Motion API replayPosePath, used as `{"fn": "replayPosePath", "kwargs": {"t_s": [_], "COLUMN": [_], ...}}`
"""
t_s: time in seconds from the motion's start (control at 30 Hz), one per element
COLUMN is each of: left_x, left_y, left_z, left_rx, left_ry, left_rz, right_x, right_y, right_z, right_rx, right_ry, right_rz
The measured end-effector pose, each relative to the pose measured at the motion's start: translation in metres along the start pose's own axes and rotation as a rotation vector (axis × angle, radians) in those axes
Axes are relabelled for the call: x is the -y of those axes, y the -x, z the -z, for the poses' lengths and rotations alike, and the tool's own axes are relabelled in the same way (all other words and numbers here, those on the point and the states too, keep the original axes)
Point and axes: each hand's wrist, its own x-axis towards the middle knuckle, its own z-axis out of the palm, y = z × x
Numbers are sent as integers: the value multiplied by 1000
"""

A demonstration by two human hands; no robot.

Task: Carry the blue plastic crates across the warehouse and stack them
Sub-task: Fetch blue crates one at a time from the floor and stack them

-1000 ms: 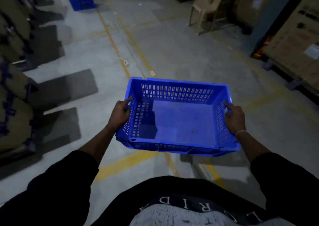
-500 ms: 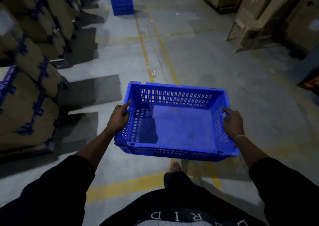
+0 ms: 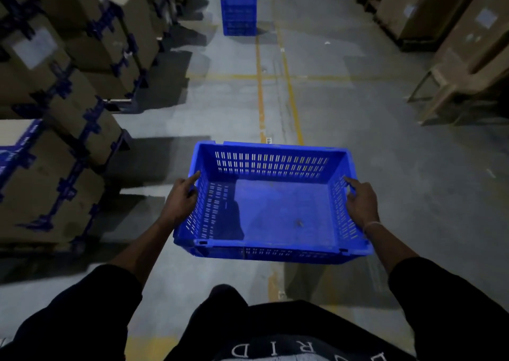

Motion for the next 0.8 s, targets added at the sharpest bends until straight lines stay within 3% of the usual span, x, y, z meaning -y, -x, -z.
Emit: {"fn": "replayPosePath", "kwargs": {"t_s": [0.4,0.8], "left_x": [60,107], "left_y": [-228,-465], "left_z": [43,116], "left_rx": [-56,59], "left_ry": [9,43], "left_rz": [72,24], "right_x": [115,225], "right_y": [-231,-428], "right_z": [-93,-163], "right_rx": [13,-5], "right_ry": [29,-29], "right_rz": [61,38]}}
